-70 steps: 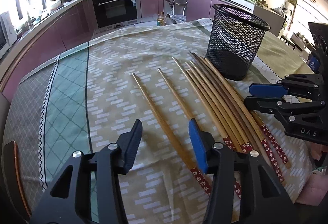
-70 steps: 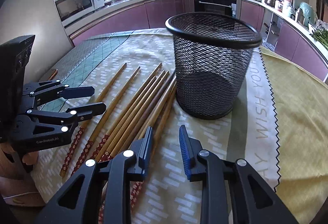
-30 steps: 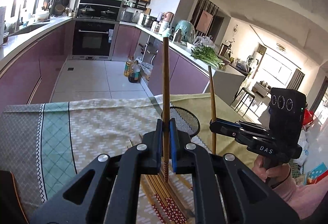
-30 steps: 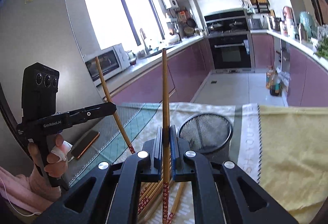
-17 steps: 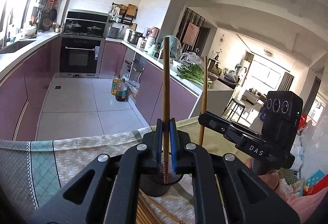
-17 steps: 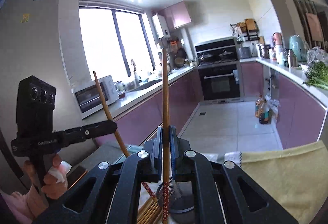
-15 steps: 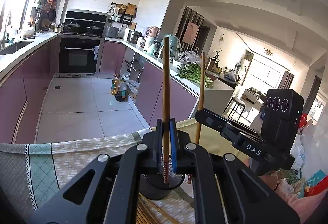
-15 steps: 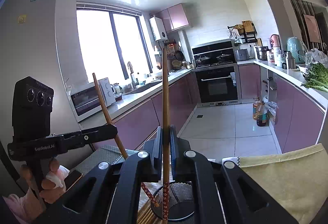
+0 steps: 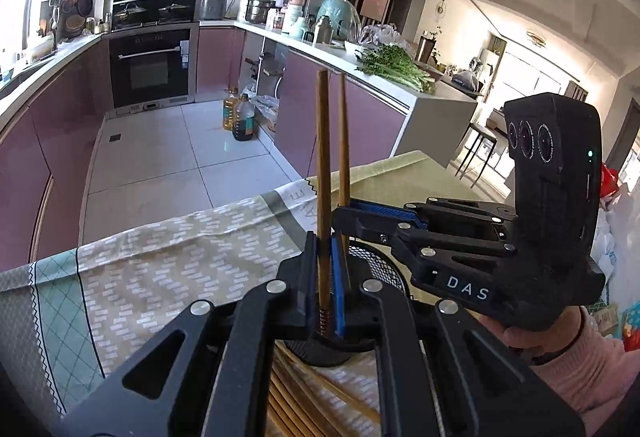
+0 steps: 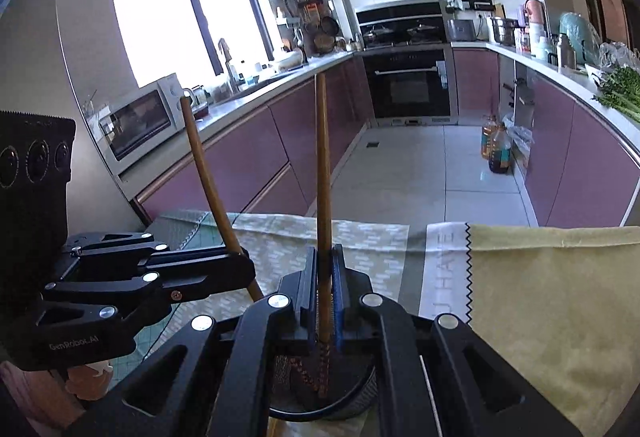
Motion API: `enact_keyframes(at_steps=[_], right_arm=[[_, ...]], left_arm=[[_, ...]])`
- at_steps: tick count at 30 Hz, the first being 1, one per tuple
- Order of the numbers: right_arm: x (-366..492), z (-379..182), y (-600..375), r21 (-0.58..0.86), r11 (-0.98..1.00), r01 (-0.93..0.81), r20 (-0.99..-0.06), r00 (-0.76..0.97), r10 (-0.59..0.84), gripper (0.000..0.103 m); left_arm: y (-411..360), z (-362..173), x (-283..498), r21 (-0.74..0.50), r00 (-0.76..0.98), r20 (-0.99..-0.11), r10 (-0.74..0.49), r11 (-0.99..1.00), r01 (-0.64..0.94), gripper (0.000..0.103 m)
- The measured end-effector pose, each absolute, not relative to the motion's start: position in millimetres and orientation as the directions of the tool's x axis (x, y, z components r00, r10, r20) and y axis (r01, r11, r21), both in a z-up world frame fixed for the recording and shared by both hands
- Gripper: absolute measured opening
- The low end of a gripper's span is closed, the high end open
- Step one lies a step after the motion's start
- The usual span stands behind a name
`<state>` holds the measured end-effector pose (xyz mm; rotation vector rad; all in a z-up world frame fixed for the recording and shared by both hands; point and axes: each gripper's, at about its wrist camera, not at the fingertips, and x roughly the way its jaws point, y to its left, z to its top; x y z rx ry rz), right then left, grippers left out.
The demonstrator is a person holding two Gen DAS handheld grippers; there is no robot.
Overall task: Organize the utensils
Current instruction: 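Lower the left tool's chopstick into the cup and open while the right tool does likewise, then move both open tools back to the chopsticks and grasp one each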
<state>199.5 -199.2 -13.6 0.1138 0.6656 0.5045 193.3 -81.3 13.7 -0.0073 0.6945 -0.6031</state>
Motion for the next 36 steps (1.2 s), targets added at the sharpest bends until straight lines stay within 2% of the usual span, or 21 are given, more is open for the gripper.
enact_keyframes(at_steps=[3, 4, 6, 10, 15, 18, 22, 27, 36], right_arm=[[205.0, -19.3, -198.7, 0.261, 0.885, -0.386, -0.587, 0.664, 0.463, 0.01], [205.1, -20.9, -198.4, 0.264, 0.886, -0.382, -0.591, 0.661, 0.462, 0.012], [202.8, -20.5, -199.5, 0.265, 0.89, -0.372, -0.584, 0.673, 0.455, 0.027], [188.5, -12.5, -204.7, 0.251, 0.894, -0.371, -0.553, 0.703, 0.447, 0.035], [145.0, 2.6, -212.9, 0.225, 0.871, -0.436, -0.49, 0.722, 0.488, 0.048], [119.7, -0.7, -207.8, 0.196, 0.849, -0.491, -0.502, 0.694, 0.517, 0.048], [101.1, -31.4, -190.9, 0.18, 0.835, -0.52, -0.591, 0.622, 0.514, 0.048], [102.0, -75.3, -171.5, 0.196, 0.839, -0.508, -0.691, 0.535, 0.486, 0.038], [102.0, -92.7, -155.0, 0.193, 0.847, -0.495, -0.731, 0.503, 0.46, 0.031]], left_arm=[[-82.7, 8.1, 203.8, -0.214, 0.595, -0.616, -0.516, 0.836, 0.505, 0.008], [-82.4, 6.2, 206.5, -0.215, 0.595, -0.621, -0.51, 0.841, 0.496, 0.011], [-79.0, 3.3, 209.9, -0.216, 0.606, -0.618, -0.5, 0.85, 0.48, 0.02], [-64.3, 9.8, 196.4, -0.213, 0.659, -0.576, -0.484, 0.867, 0.45, 0.035], [-34.1, 16.1, 156.8, -0.143, 0.745, -0.521, -0.417, 0.903, 0.405, 0.046], [-20.5, 4.9, 136.0, -0.105, 0.745, -0.546, -0.384, 0.913, 0.393, 0.05], [-10.6, -30.6, 123.5, -0.1, 0.685, -0.636, -0.355, 0.918, 0.384, 0.051], [-6.8, -78.5, 118.2, -0.091, 0.615, -0.726, -0.308, 0.93, 0.357, 0.05], [-9.6, -107.9, 113.3, -0.111, 0.563, -0.767, -0.307, 0.928, 0.355, 0.045]])
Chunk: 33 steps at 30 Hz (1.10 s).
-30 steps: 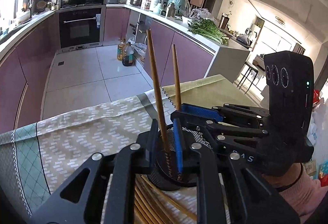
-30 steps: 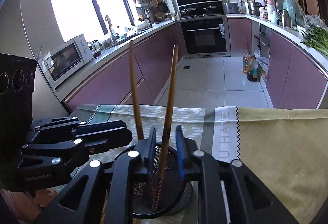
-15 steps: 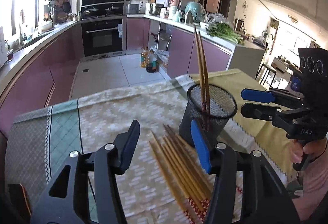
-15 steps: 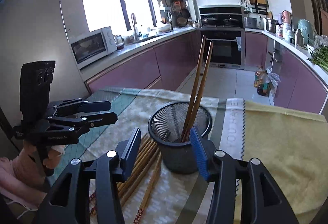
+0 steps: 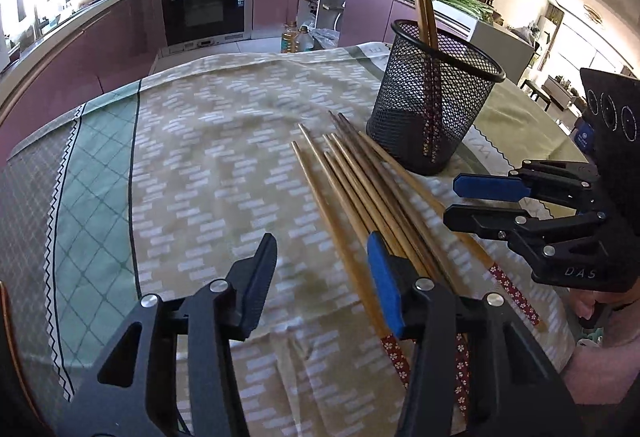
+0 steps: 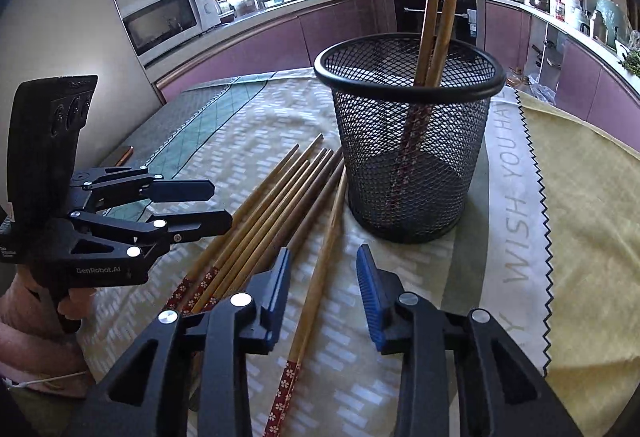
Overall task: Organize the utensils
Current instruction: 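Move both open tools back to the chopsticks and grasp one each, then lift the left tool's chopstick upright over the cup while the right tool lifts its own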
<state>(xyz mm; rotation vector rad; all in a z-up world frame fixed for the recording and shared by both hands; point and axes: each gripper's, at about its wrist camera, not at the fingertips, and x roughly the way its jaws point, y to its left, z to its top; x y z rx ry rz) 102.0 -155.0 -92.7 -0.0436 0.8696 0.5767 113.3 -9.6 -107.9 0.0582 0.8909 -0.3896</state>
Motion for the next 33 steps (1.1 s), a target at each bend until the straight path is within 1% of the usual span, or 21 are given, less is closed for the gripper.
enact_keyframes(at_steps=[6, 12, 15, 17, 21, 24, 26, 29, 33], right_arm=[[103.9, -99.2, -151.5, 0.174, 0.86, -0.479, -0.749, 0.503, 0.432, 0.024], [107.8, -101.9, -151.9, 0.172, 0.867, -0.467, -0.758, 0.499, 0.419, 0.019], [108.3, -102.0, -152.6, 0.177, 0.869, -0.462, -0.758, 0.499, 0.42, 0.017], [108.4, -102.2, -153.4, 0.184, 0.869, -0.459, -0.757, 0.498, 0.423, 0.014], [108.8, -102.0, -154.7, 0.194, 0.865, -0.463, -0.756, 0.491, 0.433, 0.008], [109.1, -101.6, -157.5, 0.209, 0.866, -0.455, -0.75, 0.494, 0.44, 0.007], [108.3, -100.9, -159.9, 0.215, 0.867, -0.449, -0.745, 0.499, 0.443, 0.006], [106.3, -97.8, -163.3, 0.224, 0.863, -0.452, -0.734, 0.505, 0.455, 0.006], [100.8, -89.8, -163.6, 0.236, 0.847, -0.475, -0.713, 0.508, 0.483, 0.006]], left_arm=[[-17.2, -112.2, 114.8, -0.085, 0.558, -0.778, -0.289, 0.928, 0.363, 0.038], [-20.3, -112.5, 117.1, -0.07, 0.559, -0.782, -0.276, 0.93, 0.361, 0.035], [-21.2, -112.9, 118.4, -0.075, 0.557, -0.783, -0.278, 0.93, 0.359, 0.028], [-20.9, -113.2, 118.7, -0.076, 0.558, -0.782, -0.277, 0.932, 0.356, 0.021], [-20.4, -114.1, 118.5, -0.085, 0.558, -0.781, -0.281, 0.933, 0.35, 0.015], [-18.7, -114.5, 118.5, -0.098, 0.561, -0.779, -0.281, 0.938, 0.334, 0.013], [-16.8, -114.9, 118.7, -0.113, 0.562, -0.777, -0.285, 0.94, 0.321, 0.009], [-12.6, -113.5, 117.6, -0.133, 0.567, -0.771, -0.291, 0.943, 0.304, 0.008], [-11.2, -107.6, 110.9, -0.149, 0.571, -0.757, -0.316, 0.936, 0.32, 0.008]])
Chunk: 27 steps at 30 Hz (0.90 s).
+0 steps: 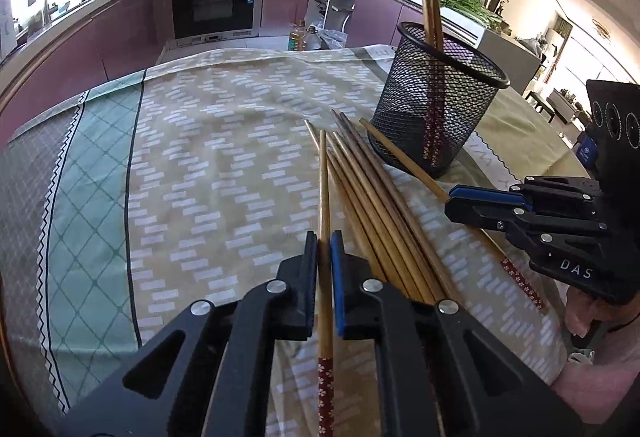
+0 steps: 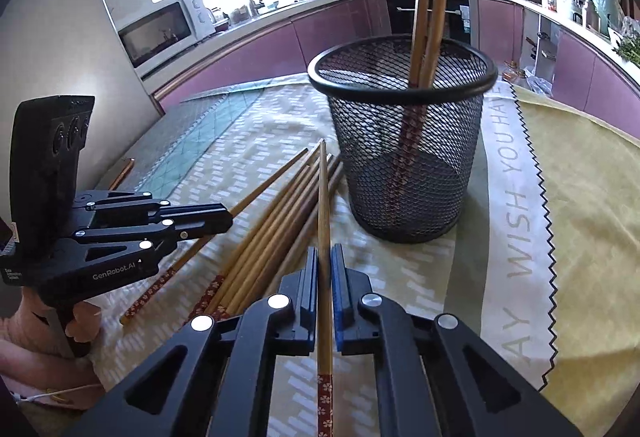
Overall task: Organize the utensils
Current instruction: 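Lift the left tool's chopstick upright over the cup while the right tool lifts its own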
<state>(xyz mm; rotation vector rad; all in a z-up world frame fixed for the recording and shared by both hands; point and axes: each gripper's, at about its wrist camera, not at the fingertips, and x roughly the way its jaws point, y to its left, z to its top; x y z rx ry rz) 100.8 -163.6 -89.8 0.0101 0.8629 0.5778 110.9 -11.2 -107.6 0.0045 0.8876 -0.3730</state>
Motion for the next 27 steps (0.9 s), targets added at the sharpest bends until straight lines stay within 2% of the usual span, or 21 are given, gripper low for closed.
enact_keyframes(at_steps=[15, 20, 27], right_arm=[[104.3, -98.1, -152.6, 0.236, 0.827, -0.51, -0.742, 0.455, 0.492, 0.006], [108.2, -101.5, -151.8, 0.231, 0.825, -0.515, -0.753, 0.443, 0.487, 0.008], [106.3, -93.6, -149.3, 0.225, 0.823, -0.522, -0.734, 0.465, 0.495, 0.006]], left_arm=[[-19.2, -116.7, 110.6, -0.149, 0.518, -0.787, -0.334, 0.919, 0.366, 0.008], [-20.3, -116.6, 114.8, -0.158, 0.506, -0.789, -0.349, 0.911, 0.382, 0.012], [-21.2, -115.5, 117.0, -0.152, 0.516, -0.787, -0.338, 0.917, 0.369, 0.008]])
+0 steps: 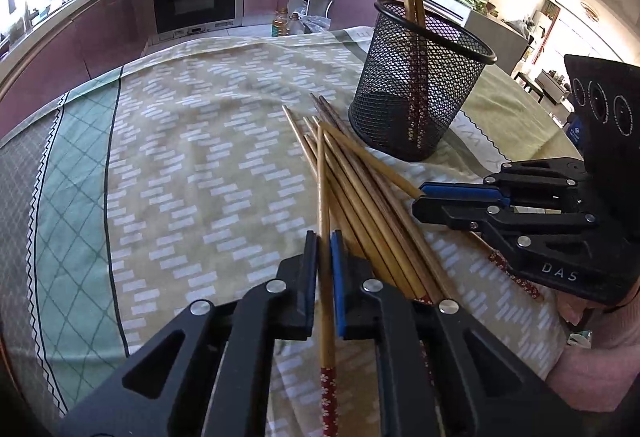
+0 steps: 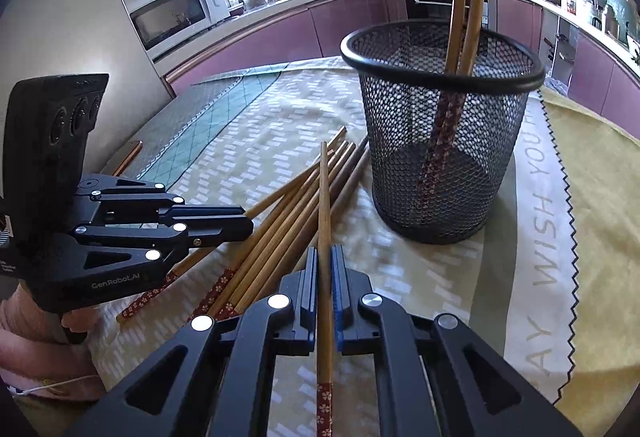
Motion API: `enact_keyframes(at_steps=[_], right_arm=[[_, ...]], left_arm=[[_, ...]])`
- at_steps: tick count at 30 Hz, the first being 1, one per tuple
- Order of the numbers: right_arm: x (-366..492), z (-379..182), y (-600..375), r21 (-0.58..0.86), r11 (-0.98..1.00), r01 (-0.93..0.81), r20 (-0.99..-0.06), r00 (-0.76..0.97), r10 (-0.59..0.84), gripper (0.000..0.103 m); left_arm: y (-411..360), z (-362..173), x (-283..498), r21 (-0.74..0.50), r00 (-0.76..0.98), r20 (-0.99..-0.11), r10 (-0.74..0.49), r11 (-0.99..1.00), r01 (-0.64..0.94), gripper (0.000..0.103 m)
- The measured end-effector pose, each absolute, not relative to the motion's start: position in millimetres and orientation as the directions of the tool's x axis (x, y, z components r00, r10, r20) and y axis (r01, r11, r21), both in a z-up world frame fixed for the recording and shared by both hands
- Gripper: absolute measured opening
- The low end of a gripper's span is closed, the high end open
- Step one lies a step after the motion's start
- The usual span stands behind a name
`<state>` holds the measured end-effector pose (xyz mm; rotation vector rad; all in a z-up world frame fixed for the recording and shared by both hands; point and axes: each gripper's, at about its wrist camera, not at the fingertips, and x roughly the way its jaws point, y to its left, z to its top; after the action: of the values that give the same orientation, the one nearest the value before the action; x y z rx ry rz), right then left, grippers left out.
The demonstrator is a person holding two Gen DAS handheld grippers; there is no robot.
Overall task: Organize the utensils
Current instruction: 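Lift the left tool's chopstick upright over the cup while the right tool lifts its own, then lower both held chopsticks into the mesh cup and open both tools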
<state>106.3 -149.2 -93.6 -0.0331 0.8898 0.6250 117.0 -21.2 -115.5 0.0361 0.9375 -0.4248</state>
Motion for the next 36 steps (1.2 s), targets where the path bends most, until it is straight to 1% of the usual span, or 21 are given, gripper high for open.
enact_keyframes(at_steps=[5, 13, 19, 29, 36], right_arm=[[96.7, -73.3, -157.5, 0.219, 0.813, -0.54, -0.69, 0.503, 0.521, 0.006], [87.3, -29.9, -175.3, 0.216, 0.81, -0.546, -0.588, 0.59, 0.554, 0.006], [83.3, -14.2, -184.2, 0.214, 0.812, -0.542, -0.545, 0.624, 0.56, 0.006], [90.6, 16.7, -199.1, 0.212, 0.811, -0.545, -0.473, 0.669, 0.573, 0.006], [95.7, 49.2, -204.8, 0.181, 0.81, -0.558, -0.419, 0.701, 0.577, 0.006]], left_arm=[[-17.8, -100.0, 110.8, -0.172, 0.535, -0.757, -0.374, 0.905, 0.39, 0.008], [-8.5, -50.4, 98.3, -0.246, 0.569, -0.66, -0.49, 0.857, 0.453, 0.008], [-2.3, -19.0, 90.3, -0.278, 0.593, -0.587, -0.551, 0.825, 0.492, 0.008], [6.3, 16.3, 94.0, -0.338, 0.628, -0.478, -0.615, 0.788, 0.515, 0.008], [-0.6, 47.8, 112.0, -0.324, 0.664, -0.417, -0.62, 0.784, 0.529, 0.007]])
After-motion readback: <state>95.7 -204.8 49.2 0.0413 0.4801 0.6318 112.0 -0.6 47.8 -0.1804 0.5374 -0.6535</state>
